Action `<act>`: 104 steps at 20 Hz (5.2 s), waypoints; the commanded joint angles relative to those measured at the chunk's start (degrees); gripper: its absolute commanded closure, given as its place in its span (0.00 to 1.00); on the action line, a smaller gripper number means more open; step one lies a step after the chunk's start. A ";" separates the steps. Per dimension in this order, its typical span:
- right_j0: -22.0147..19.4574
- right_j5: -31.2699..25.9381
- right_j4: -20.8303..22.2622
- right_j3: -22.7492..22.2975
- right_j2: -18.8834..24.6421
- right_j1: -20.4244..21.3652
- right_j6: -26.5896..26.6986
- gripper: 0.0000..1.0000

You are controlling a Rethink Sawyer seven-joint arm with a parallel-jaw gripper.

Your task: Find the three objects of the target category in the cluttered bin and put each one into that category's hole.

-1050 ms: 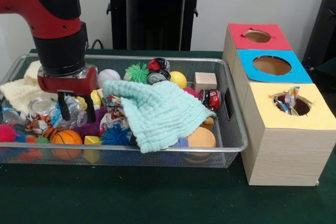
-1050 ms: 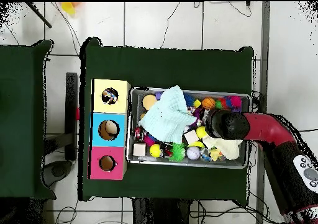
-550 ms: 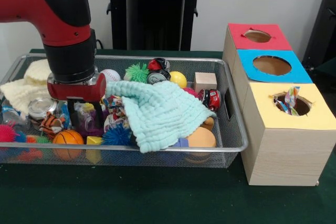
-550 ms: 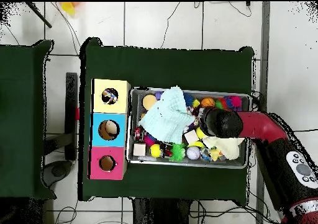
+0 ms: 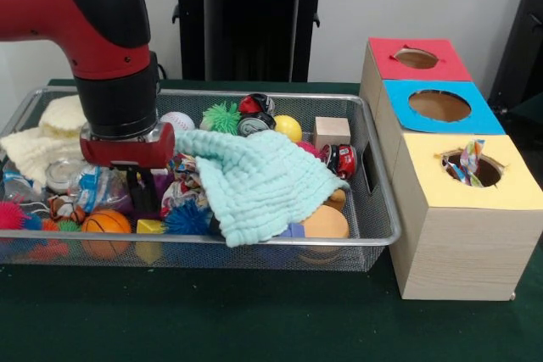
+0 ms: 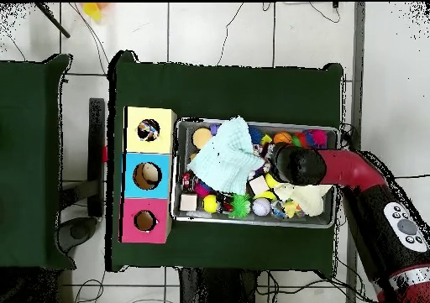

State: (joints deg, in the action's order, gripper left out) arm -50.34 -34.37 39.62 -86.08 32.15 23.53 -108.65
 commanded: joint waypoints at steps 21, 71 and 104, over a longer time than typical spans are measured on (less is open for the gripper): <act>2.29 0.45 0.41 -3.21 -2.14 0.19 2.66 0.00; -7.04 -1.72 -1.82 -2.95 2.23 -2.15 13.04 0.00; -6.22 -13.54 -3.43 -1.02 9.13 5.79 21.22 0.00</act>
State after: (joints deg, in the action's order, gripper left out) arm -56.85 -39.87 35.76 -91.80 35.72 29.76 -108.65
